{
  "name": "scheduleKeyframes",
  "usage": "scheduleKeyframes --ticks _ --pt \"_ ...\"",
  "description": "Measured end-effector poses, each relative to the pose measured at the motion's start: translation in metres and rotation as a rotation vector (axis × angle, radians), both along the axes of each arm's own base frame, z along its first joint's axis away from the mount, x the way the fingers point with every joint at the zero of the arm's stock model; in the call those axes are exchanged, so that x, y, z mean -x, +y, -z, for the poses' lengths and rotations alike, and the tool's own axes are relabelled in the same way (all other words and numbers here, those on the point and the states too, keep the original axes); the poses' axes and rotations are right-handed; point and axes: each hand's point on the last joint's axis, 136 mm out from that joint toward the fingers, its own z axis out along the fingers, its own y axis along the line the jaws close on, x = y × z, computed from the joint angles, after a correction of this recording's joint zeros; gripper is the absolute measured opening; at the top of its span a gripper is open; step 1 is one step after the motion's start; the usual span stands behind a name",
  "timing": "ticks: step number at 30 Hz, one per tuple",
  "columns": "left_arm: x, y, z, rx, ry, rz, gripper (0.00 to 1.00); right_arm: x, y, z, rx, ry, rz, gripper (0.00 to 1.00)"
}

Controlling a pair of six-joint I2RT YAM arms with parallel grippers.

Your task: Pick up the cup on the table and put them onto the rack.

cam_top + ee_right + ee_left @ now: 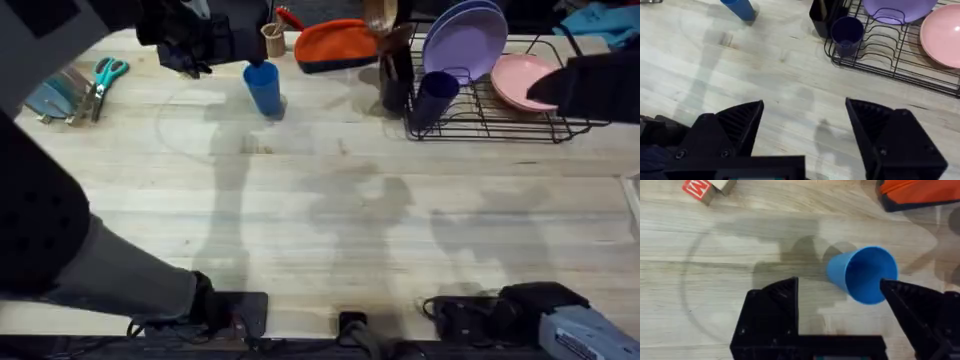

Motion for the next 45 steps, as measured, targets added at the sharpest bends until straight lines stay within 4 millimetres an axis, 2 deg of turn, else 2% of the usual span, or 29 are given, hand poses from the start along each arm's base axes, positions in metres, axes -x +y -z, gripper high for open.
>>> scheduleKeyframes --ticks 10,18,27,33,36,38,39,41,42,45 --pt "-0.004 0.0 0.005 0.0 0.0 0.0 0.999 0.0 0.0 0.0 0.0 0.0 0.0 0.992" --pt "-0.006 0.0 0.031 0.004 0.059 0.0 0.999 0.0 0.0 0.0 0.0 0.0 0.0 0.992" --pt "-0.007 0.0 0.04 0.005 0.079 0.0 0.99 0.0 0.0 0.0 0.0 0.0 0.0 0.992" --pt "-0.007 -0.001 0.051 0.006 0.105 0.003 0.942 0.0 0.0 0.0 0.0 0.0 0.0 0.992" --pt "-0.007 -0.003 0.051 0.006 0.105 0.007 0.862 0.0 0.0 0.0 0.0 0.0 0.0 0.992" --pt "-0.007 -0.005 0.051 0.005 0.105 0.011 0.772 0.0 0.0 0.0 0.0 0.0 0.0 0.992" --pt "-0.007 -0.007 0.051 0.005 0.105 0.017 0.632 0.0 0.0 0.0 0.0 0.0 0.0 0.992" --pt "-0.007 -0.009 0.051 0.005 0.105 0.019 0.528 0.0 0.0 0.0 0.0 0.0 0.0 0.992" --pt "-0.007 -0.011 0.051 0.005 0.105 0.024 0.397 0.0 0.0 0.0 0.0 0.0 0.0 0.992" --pt "-0.007 -0.012 0.052 0.006 0.105 0.026 0.248 0.0 0.0 0.0 0.0 0.0 0.0 0.992"
